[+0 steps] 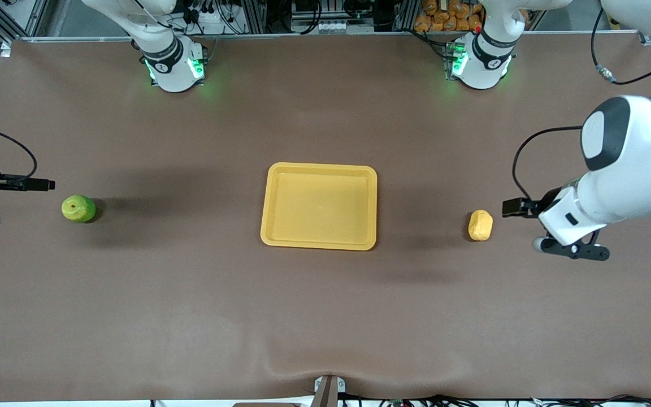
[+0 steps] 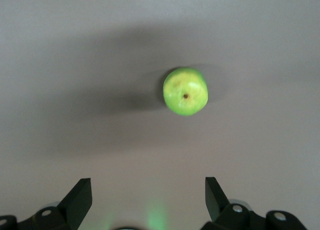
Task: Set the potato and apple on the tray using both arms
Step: 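Lower the left gripper to the potato while the right gripper reaches the apple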
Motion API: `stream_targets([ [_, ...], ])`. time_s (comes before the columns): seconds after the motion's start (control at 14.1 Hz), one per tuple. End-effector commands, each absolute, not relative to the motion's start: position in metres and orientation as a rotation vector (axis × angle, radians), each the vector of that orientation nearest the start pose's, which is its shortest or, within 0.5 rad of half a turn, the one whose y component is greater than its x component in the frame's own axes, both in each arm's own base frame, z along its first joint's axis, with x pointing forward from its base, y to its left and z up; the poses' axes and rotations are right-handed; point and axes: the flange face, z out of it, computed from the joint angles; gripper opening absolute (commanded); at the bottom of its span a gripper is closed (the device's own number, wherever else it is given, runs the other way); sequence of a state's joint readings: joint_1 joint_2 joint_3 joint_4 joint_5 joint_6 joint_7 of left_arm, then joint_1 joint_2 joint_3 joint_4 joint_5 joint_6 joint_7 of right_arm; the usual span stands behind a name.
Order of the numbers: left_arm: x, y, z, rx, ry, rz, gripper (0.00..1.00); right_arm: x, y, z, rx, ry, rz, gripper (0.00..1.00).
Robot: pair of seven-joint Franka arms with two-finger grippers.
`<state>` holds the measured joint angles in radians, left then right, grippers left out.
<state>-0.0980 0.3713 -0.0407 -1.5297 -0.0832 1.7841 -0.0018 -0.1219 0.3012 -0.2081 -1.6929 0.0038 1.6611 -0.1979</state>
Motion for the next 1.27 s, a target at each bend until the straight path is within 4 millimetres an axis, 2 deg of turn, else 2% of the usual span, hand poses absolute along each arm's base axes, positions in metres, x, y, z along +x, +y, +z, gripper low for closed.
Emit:
stream_targets([
  [0.0, 0.659, -0.093, 0.435, -3.257, 0.114, 0.189, 1.0, 0.564, -0.214, 0.365, -3.097, 0.283, 0.438, 1.0],
  [0.14, 0.658, -0.094, 0.425, -3.219, 0.144, 0.217, 1.0, 0.555, -0.225, 0.337, -3.125, 0.294, 0.358, 1.0],
  [0.35, 0.655, -0.096, 0.396, -3.138, 0.169, 0.268, 1.0, 0.549, -0.226, 0.286, -3.166, 0.284, 0.262, 1.0],
  [0.42, 0.657, -0.094, 0.391, -3.137, 0.163, 0.263, 1.0, 0.546, -0.225, 0.277, -3.177, 0.263, 0.228, 1.0],
  [0.85, 0.638, -0.096, 0.332, -3.147, 0.181, 0.164, 1.0, 0.54, -0.222, 0.249, -3.174, 0.249, 0.253, 1.0],
  [0.99, 0.627, -0.104, 0.305, -3.124, 0.228, 0.129, 1.0, 0.535, -0.221, 0.239, -3.177, 0.248, 0.244, 1.0],
  [1.2, 0.606, -0.1, 0.263, -3.12, 0.246, 0.06, 1.0, 0.528, -0.219, 0.225, -3.186, 0.248, 0.214, 1.0],
])
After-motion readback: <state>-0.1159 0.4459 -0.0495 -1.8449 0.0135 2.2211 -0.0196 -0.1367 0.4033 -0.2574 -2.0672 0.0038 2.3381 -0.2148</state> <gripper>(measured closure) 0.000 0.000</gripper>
